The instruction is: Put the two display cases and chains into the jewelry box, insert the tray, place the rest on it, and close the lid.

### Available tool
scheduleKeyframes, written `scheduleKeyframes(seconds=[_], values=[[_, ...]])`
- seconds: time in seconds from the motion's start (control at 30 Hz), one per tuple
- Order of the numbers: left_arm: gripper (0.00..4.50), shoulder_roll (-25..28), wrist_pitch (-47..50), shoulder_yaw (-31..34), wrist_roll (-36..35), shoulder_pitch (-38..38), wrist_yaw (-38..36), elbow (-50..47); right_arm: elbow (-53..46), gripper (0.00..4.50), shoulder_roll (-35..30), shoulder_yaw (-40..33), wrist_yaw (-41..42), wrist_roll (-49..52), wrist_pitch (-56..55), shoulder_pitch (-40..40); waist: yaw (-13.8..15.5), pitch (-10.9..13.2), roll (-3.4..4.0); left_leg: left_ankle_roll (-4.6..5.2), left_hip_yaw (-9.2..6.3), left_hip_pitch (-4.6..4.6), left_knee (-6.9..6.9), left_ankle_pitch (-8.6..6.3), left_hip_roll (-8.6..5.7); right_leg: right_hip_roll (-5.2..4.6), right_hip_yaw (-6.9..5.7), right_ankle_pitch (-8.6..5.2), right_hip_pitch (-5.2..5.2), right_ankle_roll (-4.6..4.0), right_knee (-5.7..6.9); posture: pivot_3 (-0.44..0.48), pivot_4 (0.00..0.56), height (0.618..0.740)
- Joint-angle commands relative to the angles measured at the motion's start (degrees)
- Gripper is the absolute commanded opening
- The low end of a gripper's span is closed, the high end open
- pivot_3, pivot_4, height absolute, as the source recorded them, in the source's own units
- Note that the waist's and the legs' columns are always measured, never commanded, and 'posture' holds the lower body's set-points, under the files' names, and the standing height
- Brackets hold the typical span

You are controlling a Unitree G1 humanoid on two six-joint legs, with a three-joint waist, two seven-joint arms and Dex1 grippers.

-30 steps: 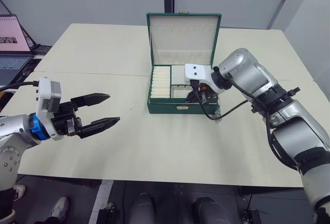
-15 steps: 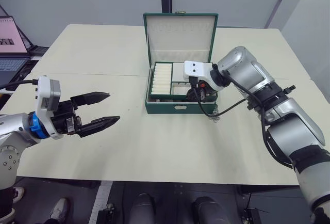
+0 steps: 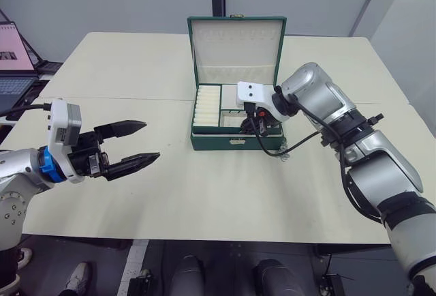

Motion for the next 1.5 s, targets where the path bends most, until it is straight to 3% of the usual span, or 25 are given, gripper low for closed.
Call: scheduleKeyframes(seconds=[0.03, 1.5], values=[[4.50, 1.4, 0.1, 0.6, -0.7, -1.0, -0.2, -1.2, -2.6, 0.03, -0.4, -1.9, 0.0, -0.2, 0.1, -0.9, 0.0, 0.0, 0.00, 0.00, 0.00, 0.00, 0.00, 0.00, 0.00, 0.00, 0.00, 0.00, 0.00, 0.00, 0.00, 0.000, 0.150, 0.737], [4.50, 0.9, -0.4, -1.4, 0.3, -2.6, 0.0, -0.6, -2.8, 0.03, 0.0, -1.5, 1.6, 0.3, 1.1, 0.2, -0.1, 0.0, -0.01, 0.00, 0.01, 0.00, -0.01, 0.00, 0.01, 0.01, 0.00, 0.00, -0.01, 0.00, 0.00, 0.000, 0.150, 0.737]])
